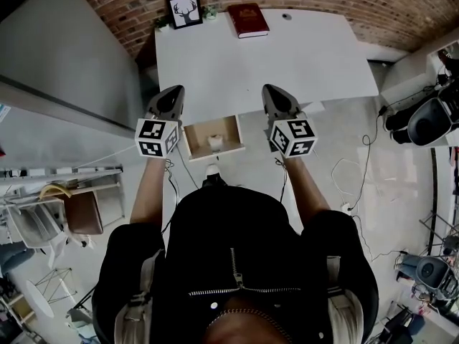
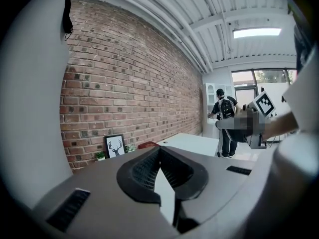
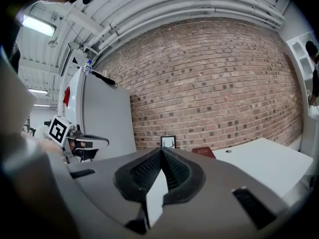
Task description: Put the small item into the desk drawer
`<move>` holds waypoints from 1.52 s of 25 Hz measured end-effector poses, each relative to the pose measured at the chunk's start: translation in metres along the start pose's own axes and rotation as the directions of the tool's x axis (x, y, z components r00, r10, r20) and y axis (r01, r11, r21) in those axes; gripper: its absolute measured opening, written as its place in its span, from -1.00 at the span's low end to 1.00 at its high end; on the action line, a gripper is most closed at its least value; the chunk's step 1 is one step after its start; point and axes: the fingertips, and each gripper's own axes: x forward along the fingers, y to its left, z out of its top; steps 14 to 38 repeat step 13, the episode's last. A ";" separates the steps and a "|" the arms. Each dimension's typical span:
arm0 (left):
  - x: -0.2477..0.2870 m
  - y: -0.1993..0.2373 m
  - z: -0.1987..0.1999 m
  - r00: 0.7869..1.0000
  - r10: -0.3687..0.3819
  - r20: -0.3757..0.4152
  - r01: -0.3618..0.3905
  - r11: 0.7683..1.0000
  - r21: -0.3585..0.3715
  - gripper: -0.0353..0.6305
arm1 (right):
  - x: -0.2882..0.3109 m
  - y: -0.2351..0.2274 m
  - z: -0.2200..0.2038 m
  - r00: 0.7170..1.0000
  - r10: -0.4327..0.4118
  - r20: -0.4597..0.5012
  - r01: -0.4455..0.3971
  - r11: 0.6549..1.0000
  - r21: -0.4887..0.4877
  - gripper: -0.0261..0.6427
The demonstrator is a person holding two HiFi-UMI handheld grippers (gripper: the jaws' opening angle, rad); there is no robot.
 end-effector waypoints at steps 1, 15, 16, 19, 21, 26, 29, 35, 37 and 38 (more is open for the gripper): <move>0.001 0.000 -0.001 1.000 -0.001 0.000 0.001 1.000 -0.002 -0.83 | 0.001 0.000 -0.001 1.000 0.000 -0.002 0.000 1.000 0.000 -0.91; 0.006 0.004 -0.009 1.000 -0.015 -0.016 0.014 1.000 -0.015 -0.83 | 0.010 0.004 -0.003 1.000 0.002 -0.011 -0.002 1.000 -0.002 -0.91; 0.006 0.004 -0.009 1.000 -0.015 -0.016 0.014 1.000 -0.015 -0.83 | 0.010 0.004 -0.003 1.000 0.002 -0.011 -0.002 1.000 -0.002 -0.91; 0.006 0.004 -0.009 1.000 -0.015 -0.016 0.014 1.000 -0.015 -0.83 | 0.010 0.004 -0.003 1.000 0.002 -0.011 -0.002 1.000 -0.002 -0.91; 0.006 0.004 -0.009 1.000 -0.015 -0.016 0.014 1.000 -0.015 -0.83 | 0.010 0.004 -0.003 1.000 0.002 -0.011 -0.002 1.000 -0.002 -0.91; 0.006 0.004 -0.009 1.000 -0.015 -0.016 0.014 1.000 -0.015 -0.83 | 0.010 0.004 -0.003 1.000 0.002 -0.011 -0.002 1.000 -0.002 -0.91; 0.006 0.004 -0.009 1.000 -0.015 -0.016 0.014 1.000 -0.015 -0.83 | 0.010 0.004 -0.003 1.000 0.002 -0.011 -0.002 1.000 -0.002 -0.91; 0.006 0.004 -0.009 1.000 -0.015 -0.016 0.014 1.000 -0.015 -0.83 | 0.010 0.004 -0.003 1.000 0.002 -0.011 -0.002 1.000 -0.002 -0.91; 0.006 0.004 -0.009 1.000 -0.015 -0.016 0.014 1.000 -0.015 -0.83 | 0.010 0.004 -0.003 1.000 0.002 -0.011 -0.002 1.000 -0.002 -0.91; 0.006 0.004 -0.009 1.000 -0.015 -0.016 0.014 1.000 -0.015 -0.83 | 0.010 0.004 -0.003 1.000 0.002 -0.011 -0.002 1.000 -0.002 -0.91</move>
